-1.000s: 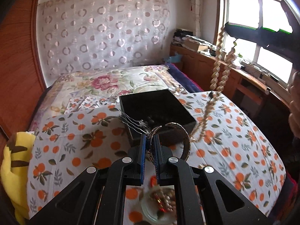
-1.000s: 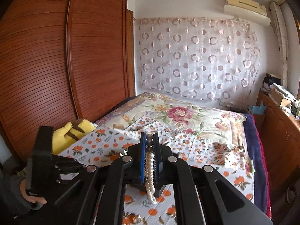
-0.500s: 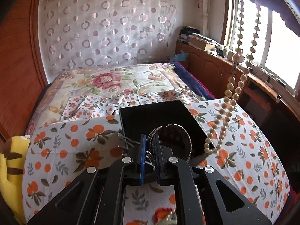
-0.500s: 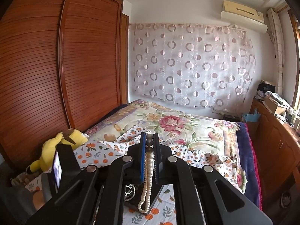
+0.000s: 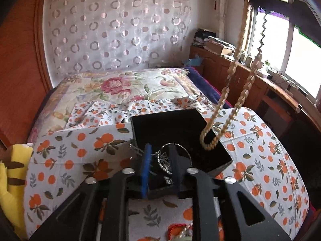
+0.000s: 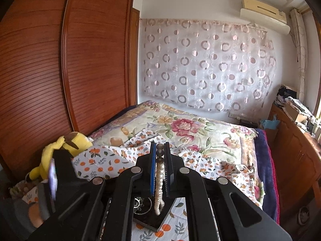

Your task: Organize jewelry

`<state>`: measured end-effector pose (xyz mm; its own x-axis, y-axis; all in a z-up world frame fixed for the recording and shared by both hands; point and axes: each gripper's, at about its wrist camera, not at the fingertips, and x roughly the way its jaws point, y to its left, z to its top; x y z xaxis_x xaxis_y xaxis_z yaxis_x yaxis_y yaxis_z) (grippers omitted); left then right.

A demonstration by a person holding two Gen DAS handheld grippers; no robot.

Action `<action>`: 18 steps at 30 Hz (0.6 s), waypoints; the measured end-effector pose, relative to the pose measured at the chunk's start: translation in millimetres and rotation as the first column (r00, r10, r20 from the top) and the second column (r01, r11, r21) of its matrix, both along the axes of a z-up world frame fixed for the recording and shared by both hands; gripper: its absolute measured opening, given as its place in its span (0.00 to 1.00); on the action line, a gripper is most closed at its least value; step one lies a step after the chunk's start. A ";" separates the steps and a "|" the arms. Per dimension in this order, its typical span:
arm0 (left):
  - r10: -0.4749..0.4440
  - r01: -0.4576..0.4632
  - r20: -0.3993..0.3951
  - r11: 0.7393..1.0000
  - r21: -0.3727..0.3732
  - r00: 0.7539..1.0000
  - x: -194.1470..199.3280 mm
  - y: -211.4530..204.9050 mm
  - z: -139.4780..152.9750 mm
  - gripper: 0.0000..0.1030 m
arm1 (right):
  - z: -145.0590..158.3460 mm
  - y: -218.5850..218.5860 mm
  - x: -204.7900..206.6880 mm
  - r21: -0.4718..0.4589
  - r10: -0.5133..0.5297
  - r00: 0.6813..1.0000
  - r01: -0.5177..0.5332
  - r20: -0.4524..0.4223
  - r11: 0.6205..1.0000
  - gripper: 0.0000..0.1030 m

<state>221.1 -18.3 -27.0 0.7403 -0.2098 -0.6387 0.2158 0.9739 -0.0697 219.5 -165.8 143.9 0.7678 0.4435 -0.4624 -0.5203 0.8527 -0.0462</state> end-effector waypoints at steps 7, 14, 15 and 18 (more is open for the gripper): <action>-0.003 0.002 0.031 1.000 0.002 1.000 -35.2 16.6 4.0 0.29 | -37.2 6.3 5.9 -0.039 0.002 0.998 -0.004 -0.059 0.999 0.09; -0.013 0.013 0.022 1.000 0.016 1.000 -62.5 26.1 -7.0 0.46 | -71.6 0.0 -1.1 -0.032 0.002 0.993 -0.006 -0.121 0.999 0.09; -0.016 0.015 0.019 1.000 0.019 1.000 -65.7 26.0 -8.6 0.48 | -75.9 -1.5 -3.8 -0.034 0.002 0.992 -0.007 -0.124 0.999 0.09; -0.029 0.028 0.010 0.999 0.029 1.000 -78.1 26.2 -18.3 0.58 | -90.4 -7.8 -16.5 -0.026 0.012 0.989 -0.016 -0.148 1.000 0.09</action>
<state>143.0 7.8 -45.4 0.7411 -0.2125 -0.6368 0.2441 0.9690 -0.0394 203.1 -173.6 53.5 0.6841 0.4392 -0.5823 -0.5349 0.8449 0.0090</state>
